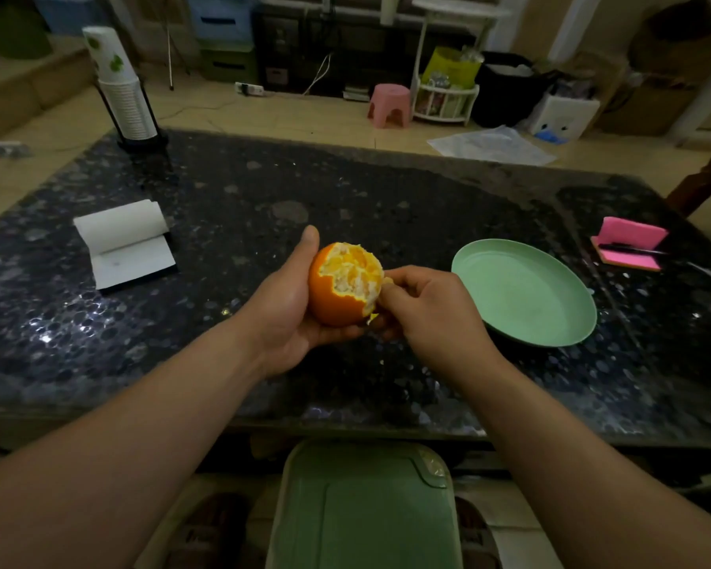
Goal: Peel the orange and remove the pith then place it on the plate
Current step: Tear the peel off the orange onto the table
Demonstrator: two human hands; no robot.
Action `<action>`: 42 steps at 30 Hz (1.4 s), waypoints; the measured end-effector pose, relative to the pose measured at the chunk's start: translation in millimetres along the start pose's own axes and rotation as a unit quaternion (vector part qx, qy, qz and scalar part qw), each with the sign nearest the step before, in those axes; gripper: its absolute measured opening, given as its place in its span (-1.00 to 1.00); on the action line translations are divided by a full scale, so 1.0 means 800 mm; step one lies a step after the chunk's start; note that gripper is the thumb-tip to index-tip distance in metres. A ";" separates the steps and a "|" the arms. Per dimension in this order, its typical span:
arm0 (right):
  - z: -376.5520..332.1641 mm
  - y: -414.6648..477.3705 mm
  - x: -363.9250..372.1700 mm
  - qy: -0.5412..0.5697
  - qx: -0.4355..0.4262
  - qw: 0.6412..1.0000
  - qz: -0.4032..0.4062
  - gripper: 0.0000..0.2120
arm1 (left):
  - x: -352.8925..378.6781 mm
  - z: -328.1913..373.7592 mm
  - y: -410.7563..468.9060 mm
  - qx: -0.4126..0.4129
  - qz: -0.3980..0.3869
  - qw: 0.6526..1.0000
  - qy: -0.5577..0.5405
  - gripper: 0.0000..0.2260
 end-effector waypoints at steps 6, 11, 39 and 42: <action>0.007 0.002 -0.002 0.052 0.054 0.997 0.025 -0.84 | 0.002 0.004 -0.002 0.063 -0.007 0.998 -0.022 -0.38; 0.010 0.000 -0.003 0.041 0.071 0.997 -0.013 -0.93 | 0.004 0.006 -0.008 0.143 -0.035 0.969 0.198 -0.16; 0.021 0.025 0.007 -0.007 0.025 0.998 -0.065 -0.74 | -0.028 -0.008 0.032 0.005 -0.080 0.996 -0.039 -0.36; 0.014 0.019 0.005 0.005 0.011 0.998 -0.058 -0.74 | -0.023 -0.007 0.028 0.014 -0.091 0.996 -0.011 -0.34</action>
Point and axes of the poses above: each hand's wrist, its own y-axis towards the middle knuckle, its own x-axis out of the palm, z = x × y, the point moved 8 cm from there along y, towards the middle knuckle, and after that the axes turned 8 degrees about -y, right-handed, at the moved point
